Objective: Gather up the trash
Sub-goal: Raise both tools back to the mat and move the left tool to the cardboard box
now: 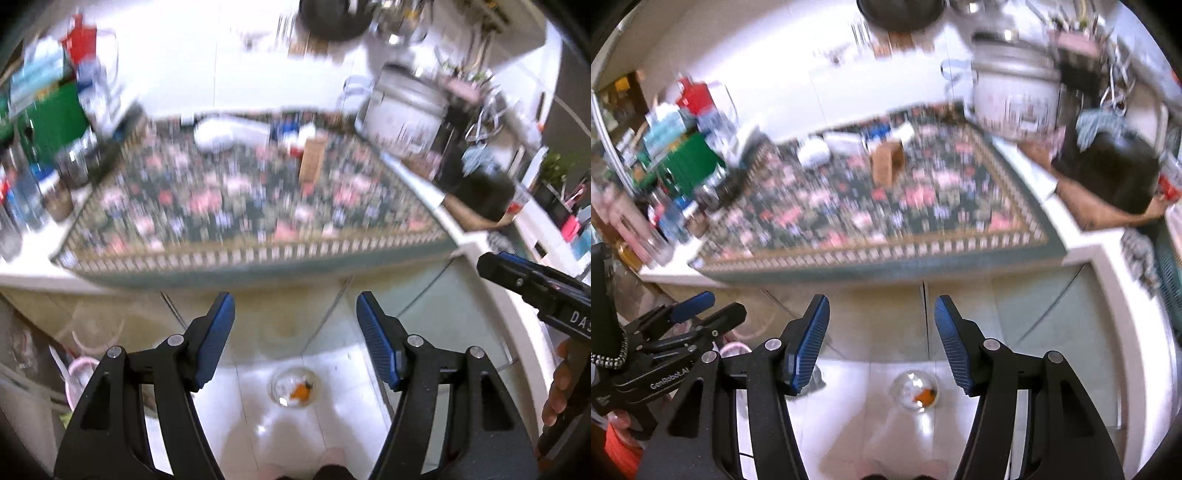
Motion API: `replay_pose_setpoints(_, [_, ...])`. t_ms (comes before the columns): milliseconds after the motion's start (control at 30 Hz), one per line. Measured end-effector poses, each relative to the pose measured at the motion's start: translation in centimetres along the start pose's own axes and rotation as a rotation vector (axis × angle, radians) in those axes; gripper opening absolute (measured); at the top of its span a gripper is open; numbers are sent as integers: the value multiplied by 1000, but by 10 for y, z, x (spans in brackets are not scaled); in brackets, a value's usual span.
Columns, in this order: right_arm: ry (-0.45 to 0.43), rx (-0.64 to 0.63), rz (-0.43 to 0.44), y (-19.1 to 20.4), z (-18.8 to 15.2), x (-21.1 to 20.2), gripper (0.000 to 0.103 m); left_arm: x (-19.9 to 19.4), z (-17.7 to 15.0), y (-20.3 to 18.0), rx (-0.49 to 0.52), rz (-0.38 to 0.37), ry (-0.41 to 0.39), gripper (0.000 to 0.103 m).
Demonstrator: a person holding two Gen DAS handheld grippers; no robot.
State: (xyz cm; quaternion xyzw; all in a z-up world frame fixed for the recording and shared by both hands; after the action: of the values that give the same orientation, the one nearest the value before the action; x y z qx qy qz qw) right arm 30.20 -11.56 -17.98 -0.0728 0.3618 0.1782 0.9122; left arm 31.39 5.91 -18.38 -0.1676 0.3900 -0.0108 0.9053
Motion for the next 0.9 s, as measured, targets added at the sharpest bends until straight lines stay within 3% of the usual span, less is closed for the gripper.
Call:
replay_pose_setpoints(200, [-81, -10, -14, 10, 28, -23, 63, -51, 39, -5, 0, -14, -116, 83])
replay_pose_setpoints(367, [-112, -39, -36, 5, 47, -26, 64, -60, 61, -6, -19, -6, -156, 92])
replay_pose_setpoints(700, [-171, -61, -29, -52, 94, -6, 65, 6, 120, -20, -85, 50, -155, 93])
replay_pose_setpoints(900, [-140, -98, 2, -99, 130, 20, 65, 64, 162, -48, -111, 81, -114, 93])
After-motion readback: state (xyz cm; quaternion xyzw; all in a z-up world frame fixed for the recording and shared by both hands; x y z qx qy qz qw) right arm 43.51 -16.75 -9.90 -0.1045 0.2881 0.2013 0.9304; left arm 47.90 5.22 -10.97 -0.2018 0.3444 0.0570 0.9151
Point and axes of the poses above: each gripper's, at about its wrist camera, not at the fingertips, and x roughly the way its jaws point, y to its left, z to its top, the point moved 4 cm from there along x, roughly the way its jaws point, and after that the axes turned 13 degrees about -x, right-handed, at the moved point
